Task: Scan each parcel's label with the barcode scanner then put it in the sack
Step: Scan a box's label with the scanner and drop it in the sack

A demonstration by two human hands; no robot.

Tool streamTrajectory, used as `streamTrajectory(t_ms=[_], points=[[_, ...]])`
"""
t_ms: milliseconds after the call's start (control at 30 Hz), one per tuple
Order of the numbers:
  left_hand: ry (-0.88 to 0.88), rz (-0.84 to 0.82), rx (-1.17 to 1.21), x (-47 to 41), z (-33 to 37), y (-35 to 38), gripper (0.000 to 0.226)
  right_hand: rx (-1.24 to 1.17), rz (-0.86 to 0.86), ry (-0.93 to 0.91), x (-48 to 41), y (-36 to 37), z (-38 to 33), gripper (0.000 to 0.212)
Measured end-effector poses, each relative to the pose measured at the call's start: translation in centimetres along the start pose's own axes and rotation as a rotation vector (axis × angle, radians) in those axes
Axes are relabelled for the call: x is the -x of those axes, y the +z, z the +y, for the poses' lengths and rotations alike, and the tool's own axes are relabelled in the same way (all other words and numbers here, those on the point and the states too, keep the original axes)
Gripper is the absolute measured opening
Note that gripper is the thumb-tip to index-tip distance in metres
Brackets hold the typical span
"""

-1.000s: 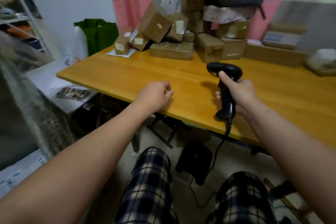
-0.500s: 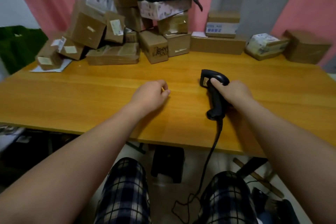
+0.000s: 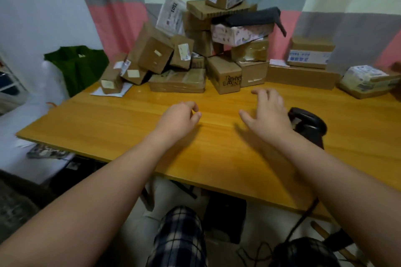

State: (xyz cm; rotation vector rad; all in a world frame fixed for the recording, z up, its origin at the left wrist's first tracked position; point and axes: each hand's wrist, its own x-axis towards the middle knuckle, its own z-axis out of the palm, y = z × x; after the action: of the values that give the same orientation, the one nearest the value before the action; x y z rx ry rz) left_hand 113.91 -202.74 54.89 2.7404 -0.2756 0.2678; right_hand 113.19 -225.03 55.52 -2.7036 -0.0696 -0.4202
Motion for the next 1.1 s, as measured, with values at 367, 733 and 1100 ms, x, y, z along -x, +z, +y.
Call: streamTrajectory(t_ms=[367,733,1100], points=[[-0.403,0.211,-0.180,-7.3,-19.1,-4.4,0.065,0.058,-0.312,-0.172,-13.5,11.3,-16.6,0.076],[-0.524,0.163,-0.026,-16.0,-28.1,-3.4,0.063,0.182,-0.257,-0.138,-20.9,18.5,-16.6,0.069],[-0.418,0.174,-0.047,-6.8,-21.3,-2.5,0.062,0.161,-0.296,-0.243,-14.0,13.9,-12.2,0.061]])
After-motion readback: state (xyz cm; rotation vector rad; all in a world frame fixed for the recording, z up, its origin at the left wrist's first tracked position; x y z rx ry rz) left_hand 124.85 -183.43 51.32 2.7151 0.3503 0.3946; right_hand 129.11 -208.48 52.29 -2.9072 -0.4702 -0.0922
